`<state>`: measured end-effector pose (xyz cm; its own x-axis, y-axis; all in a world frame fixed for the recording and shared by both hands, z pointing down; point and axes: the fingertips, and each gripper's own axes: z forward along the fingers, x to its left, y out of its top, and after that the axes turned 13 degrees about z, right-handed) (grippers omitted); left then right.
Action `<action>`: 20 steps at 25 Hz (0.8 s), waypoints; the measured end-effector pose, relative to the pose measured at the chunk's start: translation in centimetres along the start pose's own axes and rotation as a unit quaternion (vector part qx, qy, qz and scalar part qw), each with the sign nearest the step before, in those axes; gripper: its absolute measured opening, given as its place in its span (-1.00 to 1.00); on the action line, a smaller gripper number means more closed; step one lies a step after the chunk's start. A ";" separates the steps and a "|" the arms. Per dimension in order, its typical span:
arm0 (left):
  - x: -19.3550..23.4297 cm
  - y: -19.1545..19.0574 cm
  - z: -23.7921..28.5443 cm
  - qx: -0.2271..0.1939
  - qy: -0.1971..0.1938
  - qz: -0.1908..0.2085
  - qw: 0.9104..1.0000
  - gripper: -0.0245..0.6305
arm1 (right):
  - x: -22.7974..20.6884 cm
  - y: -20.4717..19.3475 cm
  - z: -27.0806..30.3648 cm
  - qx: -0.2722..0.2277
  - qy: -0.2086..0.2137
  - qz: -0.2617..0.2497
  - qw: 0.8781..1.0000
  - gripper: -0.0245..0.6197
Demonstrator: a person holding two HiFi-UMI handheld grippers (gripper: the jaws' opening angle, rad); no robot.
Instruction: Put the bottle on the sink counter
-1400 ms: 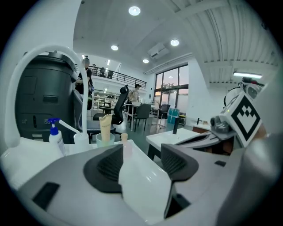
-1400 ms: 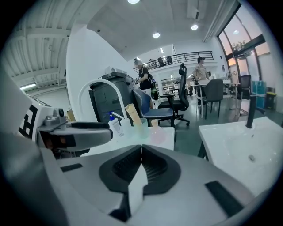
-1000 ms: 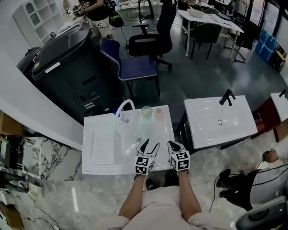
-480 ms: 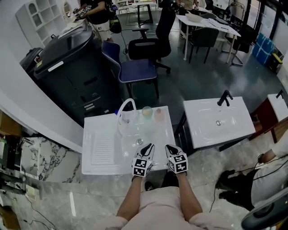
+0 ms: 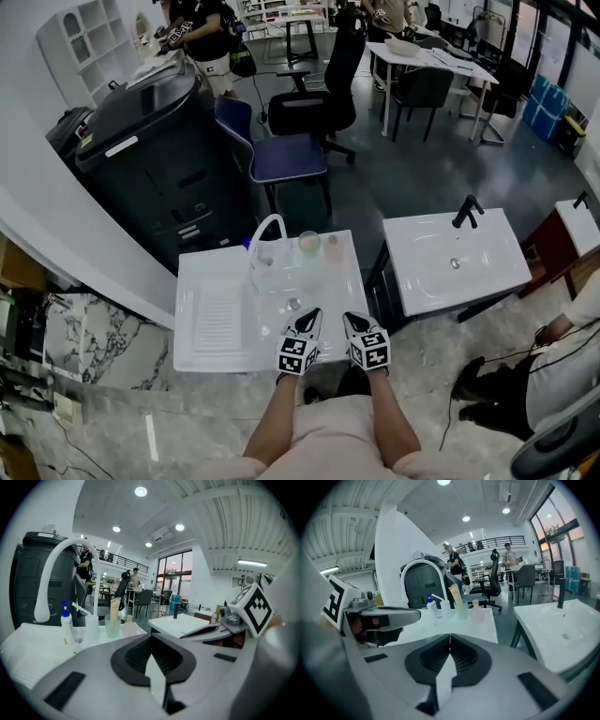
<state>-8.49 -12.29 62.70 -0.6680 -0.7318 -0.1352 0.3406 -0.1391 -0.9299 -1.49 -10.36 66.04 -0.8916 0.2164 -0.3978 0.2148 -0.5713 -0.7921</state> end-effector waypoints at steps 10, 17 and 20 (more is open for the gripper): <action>0.7 -0.5 -0.6 0.002 0.008 -0.009 1.000 -0.91 | 0.2 0.2 -0.2 -0.012 -0.004 0.002 1.000 -0.90; 0.4 -1.0 -0.9 0.006 0.009 -0.007 1.000 -0.91 | 0.3 -0.4 -0.7 -0.012 -0.009 -0.002 1.000 -0.90; 0.2 -1.0 -1.1 0.010 0.009 0.005 1.000 -0.91 | 0.4 -0.5 -0.8 -0.015 -0.011 -0.003 1.000 -0.90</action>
<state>-9.70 -11.52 63.24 -0.6758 -0.7215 -0.1509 0.3604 -0.1449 -0.9215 -1.63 -9.37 65.89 -0.9014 0.2028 -0.3825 0.2205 -0.5452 -0.8088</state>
